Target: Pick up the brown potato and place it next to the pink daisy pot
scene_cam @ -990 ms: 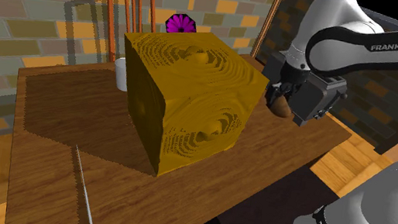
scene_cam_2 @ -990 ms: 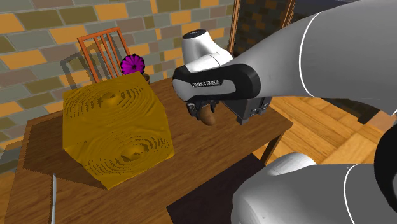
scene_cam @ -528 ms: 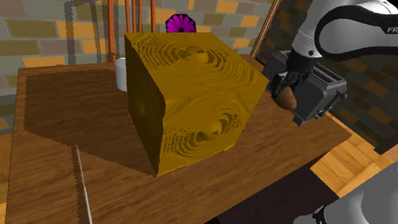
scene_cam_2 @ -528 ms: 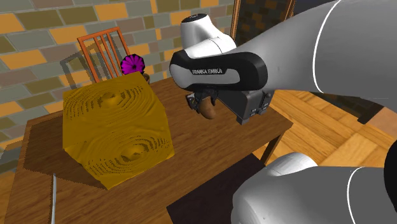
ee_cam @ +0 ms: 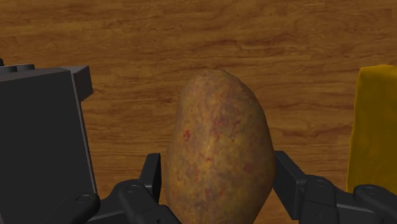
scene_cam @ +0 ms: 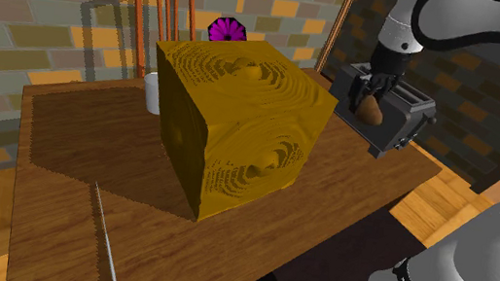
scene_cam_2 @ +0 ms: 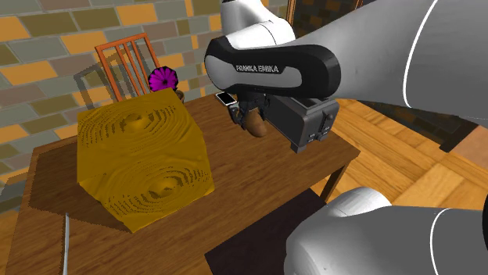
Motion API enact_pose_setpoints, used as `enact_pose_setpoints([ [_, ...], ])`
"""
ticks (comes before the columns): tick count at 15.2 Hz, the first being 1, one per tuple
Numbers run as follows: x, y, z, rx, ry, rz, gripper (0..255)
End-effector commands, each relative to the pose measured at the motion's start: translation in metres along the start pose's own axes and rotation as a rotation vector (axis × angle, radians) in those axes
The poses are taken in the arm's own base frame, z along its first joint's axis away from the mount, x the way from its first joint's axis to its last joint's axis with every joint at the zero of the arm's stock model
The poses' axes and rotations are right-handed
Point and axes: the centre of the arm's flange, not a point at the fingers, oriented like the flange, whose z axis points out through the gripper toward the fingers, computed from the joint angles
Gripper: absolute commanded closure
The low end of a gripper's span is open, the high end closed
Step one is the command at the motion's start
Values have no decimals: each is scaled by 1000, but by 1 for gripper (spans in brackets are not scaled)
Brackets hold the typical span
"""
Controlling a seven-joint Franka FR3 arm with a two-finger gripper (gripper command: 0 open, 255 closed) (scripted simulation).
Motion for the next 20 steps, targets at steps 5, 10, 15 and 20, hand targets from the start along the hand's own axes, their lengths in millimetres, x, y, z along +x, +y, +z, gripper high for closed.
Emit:
enact_pose_setpoints([
  [5, 2, 4, -31, 0, 0, 0, 255],
  [10, 2, 8, -57, 0, 0, 0, 255],
  [15, 2, 12, -83, 0, 0, 0, 255],
  [20, 3, 16, -109, 0, 0, 0, 255],
])
